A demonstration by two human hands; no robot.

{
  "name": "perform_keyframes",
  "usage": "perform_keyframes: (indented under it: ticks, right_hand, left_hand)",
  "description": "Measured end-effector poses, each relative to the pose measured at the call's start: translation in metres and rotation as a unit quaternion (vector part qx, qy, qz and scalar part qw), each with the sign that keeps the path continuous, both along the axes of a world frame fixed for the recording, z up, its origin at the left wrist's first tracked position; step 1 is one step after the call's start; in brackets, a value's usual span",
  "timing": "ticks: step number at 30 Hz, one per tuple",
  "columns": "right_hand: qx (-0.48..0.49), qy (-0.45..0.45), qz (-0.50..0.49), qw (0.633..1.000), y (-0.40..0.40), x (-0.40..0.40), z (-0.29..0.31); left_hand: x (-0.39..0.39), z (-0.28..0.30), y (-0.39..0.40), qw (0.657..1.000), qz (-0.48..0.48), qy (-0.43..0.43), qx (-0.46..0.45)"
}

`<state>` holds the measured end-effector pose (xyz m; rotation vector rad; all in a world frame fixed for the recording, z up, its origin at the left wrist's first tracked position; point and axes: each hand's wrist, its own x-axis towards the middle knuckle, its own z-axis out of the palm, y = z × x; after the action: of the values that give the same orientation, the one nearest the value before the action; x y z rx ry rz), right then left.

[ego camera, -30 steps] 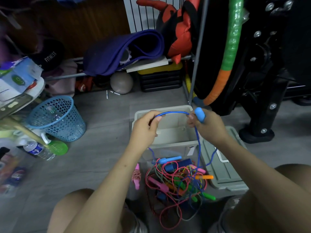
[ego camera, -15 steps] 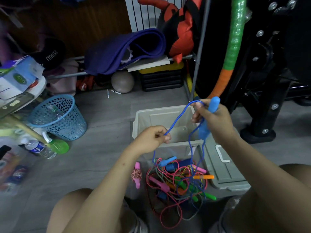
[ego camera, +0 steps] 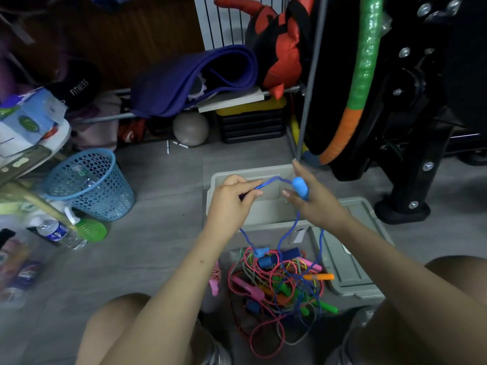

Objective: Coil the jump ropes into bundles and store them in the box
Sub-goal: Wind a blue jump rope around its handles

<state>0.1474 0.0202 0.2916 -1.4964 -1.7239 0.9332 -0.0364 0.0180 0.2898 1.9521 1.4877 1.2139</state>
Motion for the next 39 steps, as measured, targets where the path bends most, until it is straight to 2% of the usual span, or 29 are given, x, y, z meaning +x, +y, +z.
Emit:
perform_keyframes:
  ticks: [3,7,10,14,15,16,18,20,22,27,30,33,35,37,39]
  right_hand:
    - [0.016,0.046,0.077,0.996,-0.001,-0.002,0.003]
    - [-0.041,0.098,0.149,0.983,-0.007,-0.005,0.012]
    - [-0.004,0.097,0.101,0.990,-0.005,-0.003,0.014]
    - [0.028,0.263,-0.030,0.964,0.002,0.003,0.019]
    - [0.028,0.278,-0.066,0.958,0.004,0.005,0.020]
    - [0.025,0.266,-0.096,0.959,0.005,0.007,0.018]
    - [-0.005,0.208,-0.124,0.970,0.009,0.012,0.010]
    - [-0.039,0.124,-0.123,0.984,0.010,0.015,0.002]
    - [-0.040,0.072,-0.093,0.992,0.007,0.013,0.004]
    - [-0.041,0.106,0.086,0.990,-0.005,0.001,0.014]
    - [-0.037,0.083,0.115,0.989,-0.009,-0.003,0.017]
    - [-0.005,0.068,0.093,0.993,-0.008,-0.003,0.019]
    - [0.013,0.136,0.051,0.989,-0.006,-0.002,0.020]
    - [0.027,0.220,-0.013,0.975,-0.002,0.002,0.022]
    - [0.025,0.245,-0.079,0.966,0.002,0.007,0.022]
  left_hand:
    - [0.005,0.001,-0.001,0.997,-0.024,-0.057,-0.045]
    - [0.008,0.005,-0.005,0.982,-0.043,-0.144,-0.115]
    - [0.004,0.004,-0.005,0.976,-0.068,-0.140,-0.153]
    - [-0.010,-0.012,0.002,0.965,-0.079,-0.014,-0.251]
    - [-0.013,-0.014,0.003,0.962,-0.067,0.010,-0.266]
    - [-0.015,-0.016,0.005,0.963,-0.054,0.014,-0.265]
    - [-0.014,-0.012,0.004,0.971,-0.031,-0.037,-0.232]
    - [-0.010,-0.004,0.003,0.974,-0.006,-0.115,-0.195]
    - [-0.006,0.004,0.001,0.976,-0.002,-0.144,-0.164]
    - [0.004,0.012,-0.007,0.977,-0.072,-0.119,-0.161]
    - [0.007,0.011,-0.009,0.973,-0.092,-0.128,-0.167]
    - [0.005,0.009,-0.010,0.966,-0.107,-0.138,-0.189]
    - [0.000,0.004,-0.007,0.965,-0.113,-0.107,-0.210]
    - [-0.005,-0.002,-0.004,0.967,-0.104,-0.040,-0.228]
    - [-0.009,-0.007,-0.002,0.969,-0.088,-0.022,-0.232]
